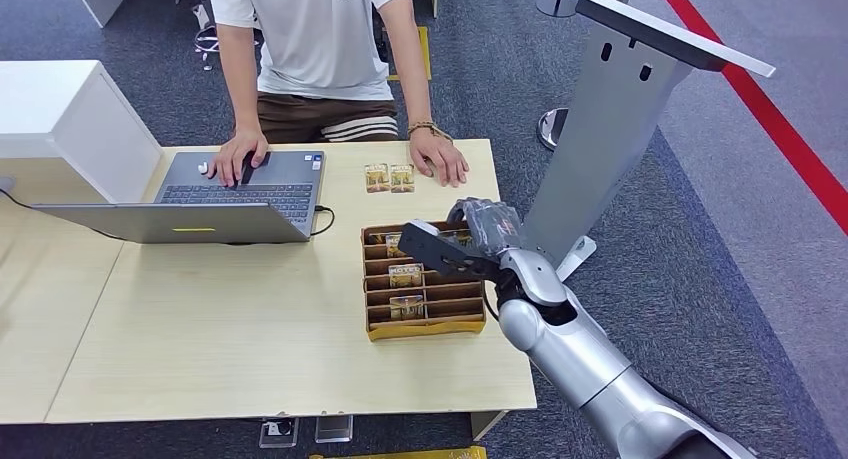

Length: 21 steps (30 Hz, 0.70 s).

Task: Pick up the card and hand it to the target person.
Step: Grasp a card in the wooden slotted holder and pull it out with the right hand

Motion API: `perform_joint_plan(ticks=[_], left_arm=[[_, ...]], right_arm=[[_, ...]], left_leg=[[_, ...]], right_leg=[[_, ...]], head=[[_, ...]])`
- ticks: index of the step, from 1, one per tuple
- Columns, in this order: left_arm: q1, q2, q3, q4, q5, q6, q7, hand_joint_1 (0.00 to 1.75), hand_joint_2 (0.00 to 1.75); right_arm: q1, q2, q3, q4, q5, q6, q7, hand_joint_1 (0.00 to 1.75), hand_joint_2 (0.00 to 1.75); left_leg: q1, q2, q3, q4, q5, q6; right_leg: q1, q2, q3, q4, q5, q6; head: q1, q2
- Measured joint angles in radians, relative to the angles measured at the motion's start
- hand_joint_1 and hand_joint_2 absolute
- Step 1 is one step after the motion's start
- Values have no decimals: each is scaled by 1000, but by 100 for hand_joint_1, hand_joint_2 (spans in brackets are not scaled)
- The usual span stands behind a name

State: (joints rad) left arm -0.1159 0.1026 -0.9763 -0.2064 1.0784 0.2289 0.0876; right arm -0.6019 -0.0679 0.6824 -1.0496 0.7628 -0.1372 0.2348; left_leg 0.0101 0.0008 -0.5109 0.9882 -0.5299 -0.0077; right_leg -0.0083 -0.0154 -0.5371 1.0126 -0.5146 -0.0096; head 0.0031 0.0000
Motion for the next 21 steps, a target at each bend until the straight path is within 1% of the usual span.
perform_joint_plan(ticks=[9, 21], left_arm=[[0, 0, -1, 0, 0, 0, 0, 0, 0], [0, 0, -4, 0, 1, 2, 0, 0, 0]], right_arm=[[0, 0, 0, 26, -2, -2, 0, 98, 175], [-2, 2, 0, 37, -2, -7, -9, 83, 175]], left_leg=[[0, 0, 0, 0, 0, 0], [0, 0, 0, 0, 0, 0]], right_leg=[[0, 0, 0, 0, 0, 0], [0, 0, 0, 0, 0, 0]], head=[[0, 0], [0, 0]])
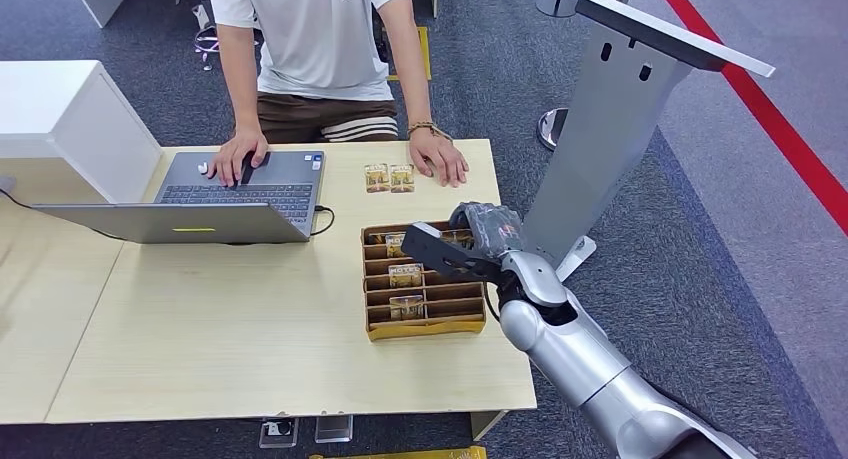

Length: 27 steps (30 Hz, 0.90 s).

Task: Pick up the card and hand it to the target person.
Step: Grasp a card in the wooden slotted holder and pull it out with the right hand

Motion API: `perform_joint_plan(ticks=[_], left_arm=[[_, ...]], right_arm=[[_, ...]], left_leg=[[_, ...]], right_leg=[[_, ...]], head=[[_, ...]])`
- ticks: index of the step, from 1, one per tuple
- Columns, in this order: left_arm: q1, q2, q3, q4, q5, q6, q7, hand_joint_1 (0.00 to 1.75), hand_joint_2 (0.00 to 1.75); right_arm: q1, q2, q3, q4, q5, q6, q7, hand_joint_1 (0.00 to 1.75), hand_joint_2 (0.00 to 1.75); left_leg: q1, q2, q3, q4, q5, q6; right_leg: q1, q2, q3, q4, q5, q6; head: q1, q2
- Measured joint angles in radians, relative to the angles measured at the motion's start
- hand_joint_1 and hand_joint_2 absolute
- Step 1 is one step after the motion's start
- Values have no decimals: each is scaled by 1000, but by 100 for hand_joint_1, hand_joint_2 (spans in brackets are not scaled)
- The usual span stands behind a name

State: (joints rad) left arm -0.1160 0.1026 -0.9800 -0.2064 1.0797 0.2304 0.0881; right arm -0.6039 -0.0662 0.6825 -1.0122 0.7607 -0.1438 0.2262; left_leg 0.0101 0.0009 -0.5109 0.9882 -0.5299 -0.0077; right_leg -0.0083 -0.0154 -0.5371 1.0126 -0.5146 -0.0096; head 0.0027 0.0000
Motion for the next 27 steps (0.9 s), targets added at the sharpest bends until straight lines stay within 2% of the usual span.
perform_joint_plan(ticks=[27], left_arm=[[0, 0, -3, 0, 6, 0, -1, 0, 0]], right_arm=[[-4, 15, 1, 42, -3, -4, -20, 88, 175]], left_leg=[[0, 0, 0, 0, 0, 0]], right_leg=[[0, 0, 0, 0, 0, 0]], head=[[0, 0]])
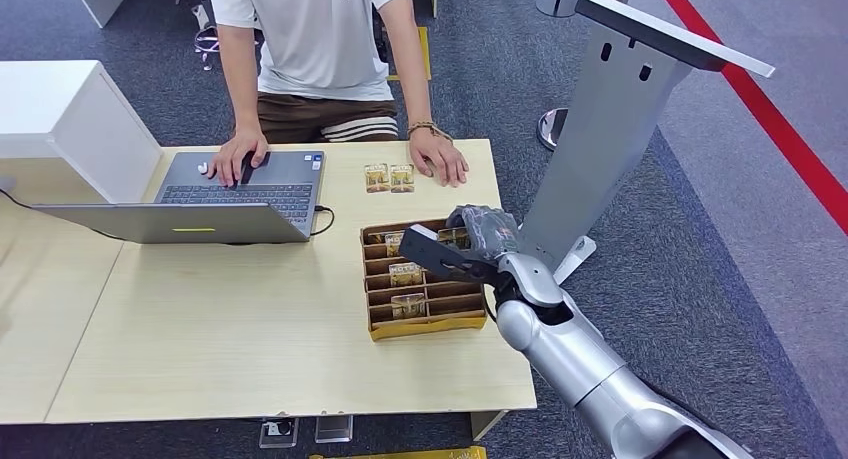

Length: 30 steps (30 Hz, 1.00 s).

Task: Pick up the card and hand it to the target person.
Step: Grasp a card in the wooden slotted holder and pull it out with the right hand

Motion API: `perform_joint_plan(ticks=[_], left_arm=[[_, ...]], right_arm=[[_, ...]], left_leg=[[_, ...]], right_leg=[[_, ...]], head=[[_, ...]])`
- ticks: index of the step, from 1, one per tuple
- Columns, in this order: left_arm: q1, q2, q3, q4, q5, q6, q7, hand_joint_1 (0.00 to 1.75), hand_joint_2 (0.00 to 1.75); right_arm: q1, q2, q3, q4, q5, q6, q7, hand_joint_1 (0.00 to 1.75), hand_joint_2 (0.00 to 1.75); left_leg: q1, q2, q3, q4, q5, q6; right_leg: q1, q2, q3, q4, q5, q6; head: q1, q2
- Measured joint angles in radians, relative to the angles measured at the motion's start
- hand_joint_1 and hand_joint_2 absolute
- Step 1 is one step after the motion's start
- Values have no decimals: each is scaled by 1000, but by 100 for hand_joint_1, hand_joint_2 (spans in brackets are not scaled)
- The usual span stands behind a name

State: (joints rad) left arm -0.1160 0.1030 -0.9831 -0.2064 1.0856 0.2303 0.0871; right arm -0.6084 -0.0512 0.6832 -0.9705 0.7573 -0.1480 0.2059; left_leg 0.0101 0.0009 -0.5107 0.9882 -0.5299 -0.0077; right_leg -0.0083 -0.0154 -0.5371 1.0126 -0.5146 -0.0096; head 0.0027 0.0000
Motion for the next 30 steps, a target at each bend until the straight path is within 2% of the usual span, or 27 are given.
perform_joint_plan(ticks=[3, 7, 18, 20, 30], left_arm=[[0, 0, 0, 0, 0, -1, 0, 0, 0], [0, 0, 0, 0, 0, -3, 0, 0, 0], [0, 1, -1, 0, 4, -3, 0, 0, 0], [0, 1, -1, 0, 4, -2, 0, 0, 0], [0, 2, -11, 0, -13, 1, -3, 0, 0]], right_arm=[[1, 0, 0, 3, -1, 0, -1, 90, 175], [1, 0, 0, 6, -8, 0, -1, 102, 175], [1, 1, 0, 11, -12, -4, -6, 161, 175], [1, 2, 0, 11, -12, -5, -8, 164, 175], [1, 2, 0, 11, -13, -9, -9, 161, 175]], left_leg=[[0, 0, 0, 0, 0, 0], [0, 0, 0, 0, 0, 0], [0, 0, 0, 0, 0, 0], [0, 0, 0, 0, 0, 0], [0, 0, 0, 0, 0, 0]], right_leg=[[0, 0, 0, 0, 0, 0], [0, 0, 0, 0, 0, 0], [0, 0, 0, 0, 0, 0], [0, 0, 0, 0, 0, 0], [0, 0, 0, 0, 0, 0]], head=[[0, 0], [0, 0], [0, 0], [0, 0], [0, 0]])
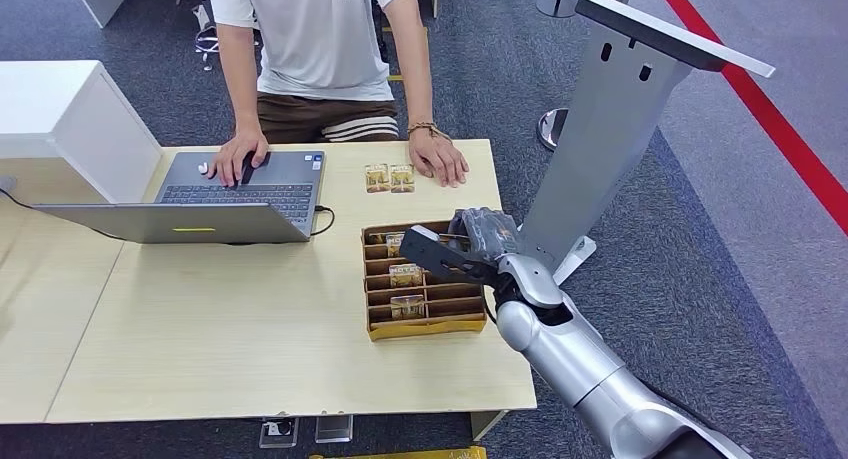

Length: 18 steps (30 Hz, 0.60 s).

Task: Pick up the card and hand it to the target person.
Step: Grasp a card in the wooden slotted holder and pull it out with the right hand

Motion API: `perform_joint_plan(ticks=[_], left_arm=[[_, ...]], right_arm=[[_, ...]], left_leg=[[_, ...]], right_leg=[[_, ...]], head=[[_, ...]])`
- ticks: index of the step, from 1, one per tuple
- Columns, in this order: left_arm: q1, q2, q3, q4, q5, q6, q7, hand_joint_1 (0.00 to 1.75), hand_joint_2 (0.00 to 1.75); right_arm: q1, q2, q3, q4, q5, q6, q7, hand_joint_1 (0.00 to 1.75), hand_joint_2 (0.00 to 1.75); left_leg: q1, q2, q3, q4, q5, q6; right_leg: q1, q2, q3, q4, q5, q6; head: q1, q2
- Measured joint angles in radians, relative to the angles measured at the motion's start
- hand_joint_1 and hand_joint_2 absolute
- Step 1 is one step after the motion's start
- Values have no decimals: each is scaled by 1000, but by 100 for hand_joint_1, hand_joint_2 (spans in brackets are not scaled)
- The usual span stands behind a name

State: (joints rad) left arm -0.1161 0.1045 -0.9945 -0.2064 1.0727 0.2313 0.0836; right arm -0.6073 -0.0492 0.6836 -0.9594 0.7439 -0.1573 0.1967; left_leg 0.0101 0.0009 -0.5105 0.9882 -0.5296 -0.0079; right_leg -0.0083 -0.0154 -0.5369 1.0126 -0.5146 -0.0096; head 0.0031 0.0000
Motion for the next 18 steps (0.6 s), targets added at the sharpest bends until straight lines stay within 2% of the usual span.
perform_joint_plan(ticks=[10, 18], left_arm=[[0, 0, 0, 0, 29, 18, -1, 0, 0], [0, 6, 2, 0, 62, 52, 0, 0, 0]], right_arm=[[-1, 0, 0, -31, -7, -9, -4, 161, 175], [-8, 1, 0, -161, 11, -67, -9, 161, 175]], left_leg=[[0, 0, 0, 0, 0, 0], [0, 0, 0, 0, 0, 0]], right_leg=[[0, 0, 0, 0, 0, 0], [0, 0, 0, 0, 0, 0]], head=[[0, 0], [-1, 0]])
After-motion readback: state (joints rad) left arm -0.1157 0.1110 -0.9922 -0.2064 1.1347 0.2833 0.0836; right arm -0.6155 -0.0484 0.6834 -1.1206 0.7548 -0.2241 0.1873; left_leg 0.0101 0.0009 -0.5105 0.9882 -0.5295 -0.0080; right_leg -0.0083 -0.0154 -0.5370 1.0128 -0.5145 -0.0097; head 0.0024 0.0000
